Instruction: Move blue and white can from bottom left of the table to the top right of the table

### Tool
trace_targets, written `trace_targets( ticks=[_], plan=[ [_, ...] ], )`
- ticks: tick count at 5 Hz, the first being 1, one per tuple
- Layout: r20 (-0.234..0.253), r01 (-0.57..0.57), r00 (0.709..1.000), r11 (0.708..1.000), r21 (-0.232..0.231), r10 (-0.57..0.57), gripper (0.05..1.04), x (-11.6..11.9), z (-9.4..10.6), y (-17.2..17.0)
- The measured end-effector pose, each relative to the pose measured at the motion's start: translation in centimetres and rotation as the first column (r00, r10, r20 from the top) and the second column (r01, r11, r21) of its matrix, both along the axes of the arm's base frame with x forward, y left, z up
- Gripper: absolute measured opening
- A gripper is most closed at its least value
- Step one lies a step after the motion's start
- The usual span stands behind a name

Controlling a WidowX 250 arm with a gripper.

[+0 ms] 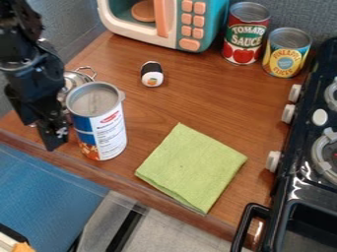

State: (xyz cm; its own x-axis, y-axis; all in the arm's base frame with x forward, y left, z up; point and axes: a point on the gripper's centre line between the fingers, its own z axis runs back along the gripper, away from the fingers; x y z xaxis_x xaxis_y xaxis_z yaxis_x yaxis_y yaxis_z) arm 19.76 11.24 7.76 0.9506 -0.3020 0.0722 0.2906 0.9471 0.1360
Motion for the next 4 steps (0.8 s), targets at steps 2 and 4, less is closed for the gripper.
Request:
trace_targets(
  ticks=[2,4],
  plan=[
    [0.0,-0.009,1.0,1.0,0.001,0.009,1.001,1.5,-0.8,-1.0],
    [0.03,-0.027,0.999,1.0,-0.011,0.027,1.001,3.7,-0.5,-2.0]
  ],
)
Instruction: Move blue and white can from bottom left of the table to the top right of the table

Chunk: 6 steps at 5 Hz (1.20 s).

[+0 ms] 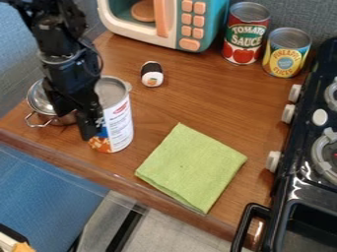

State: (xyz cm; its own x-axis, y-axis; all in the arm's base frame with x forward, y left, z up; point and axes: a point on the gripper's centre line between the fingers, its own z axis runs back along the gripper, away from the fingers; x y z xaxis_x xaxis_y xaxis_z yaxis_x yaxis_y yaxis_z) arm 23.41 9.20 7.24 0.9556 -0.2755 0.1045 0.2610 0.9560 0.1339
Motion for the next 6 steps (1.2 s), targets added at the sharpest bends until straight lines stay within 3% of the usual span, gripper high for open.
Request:
trace_targets(
  ticks=[3,4,6],
  plan=[
    [0.004,0.013,1.0,0.998,-0.06,-0.013,1.001,3.4,-0.8,-2.7],
    [-0.007,0.085,0.996,0.994,-0.071,-0.086,1.001,4.1,-1.4,-5.5],
    [0.026,0.128,0.992,0.989,-0.071,-0.127,1.001,7.7,-1.1,-9.6]
  ],
)
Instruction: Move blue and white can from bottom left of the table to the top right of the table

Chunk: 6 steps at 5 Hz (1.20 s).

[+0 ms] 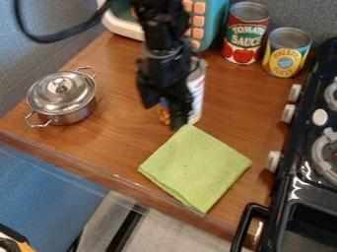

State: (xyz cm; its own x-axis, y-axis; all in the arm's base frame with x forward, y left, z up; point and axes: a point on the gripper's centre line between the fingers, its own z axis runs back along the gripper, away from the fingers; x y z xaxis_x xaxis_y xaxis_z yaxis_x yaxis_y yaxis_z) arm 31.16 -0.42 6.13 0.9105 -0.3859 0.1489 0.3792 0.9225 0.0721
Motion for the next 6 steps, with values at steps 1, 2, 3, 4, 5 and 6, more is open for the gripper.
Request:
trace_targets(
  ticks=[1,2,3,4,5,6],
  plan=[
    [-0.004,0.0,1.0,1.0,0.001,0.0,1.001,2.5,-0.4,-1.5],
    [-0.007,-0.003,1.0,1.0,0.017,0.003,1.001,5.1,-1.3,-2.6],
    [-0.007,0.011,1.0,0.999,0.03,-0.011,1.001,7.0,-1.6,-3.9],
    [-0.003,0.006,1.0,0.999,0.043,-0.006,1.001,7.6,-0.7,-4.3],
    [-0.031,-0.018,0.999,0.998,0.06,0.019,1.001,6.6,0.8,-3.9],
    [-0.05,-0.108,0.993,0.992,0.064,0.111,1.001,5.1,4.2,-1.7]
  ],
)
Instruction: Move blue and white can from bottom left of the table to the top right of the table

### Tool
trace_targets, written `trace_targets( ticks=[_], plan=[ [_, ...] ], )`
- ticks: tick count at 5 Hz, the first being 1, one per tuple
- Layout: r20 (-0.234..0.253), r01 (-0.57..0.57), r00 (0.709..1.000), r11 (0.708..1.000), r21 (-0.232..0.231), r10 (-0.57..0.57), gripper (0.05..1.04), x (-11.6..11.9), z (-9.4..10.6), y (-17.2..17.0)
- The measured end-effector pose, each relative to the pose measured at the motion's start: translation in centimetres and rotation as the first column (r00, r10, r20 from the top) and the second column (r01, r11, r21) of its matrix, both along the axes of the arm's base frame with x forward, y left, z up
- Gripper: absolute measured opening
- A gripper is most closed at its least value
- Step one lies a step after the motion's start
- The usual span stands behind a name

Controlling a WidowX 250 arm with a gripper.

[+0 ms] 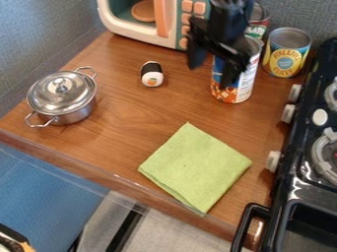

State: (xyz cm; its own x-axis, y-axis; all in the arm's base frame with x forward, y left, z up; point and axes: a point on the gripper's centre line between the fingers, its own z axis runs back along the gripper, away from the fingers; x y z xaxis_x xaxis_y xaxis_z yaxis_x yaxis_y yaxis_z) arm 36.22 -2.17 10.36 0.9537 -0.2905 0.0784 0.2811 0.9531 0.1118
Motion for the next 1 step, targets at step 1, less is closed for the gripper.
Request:
trace_targets(
  ticks=[1],
  plan=[
    [-0.054,-0.103,0.993,0.994,-0.023,0.101,1.001,-2.16,0.22,2.52]
  ],
)
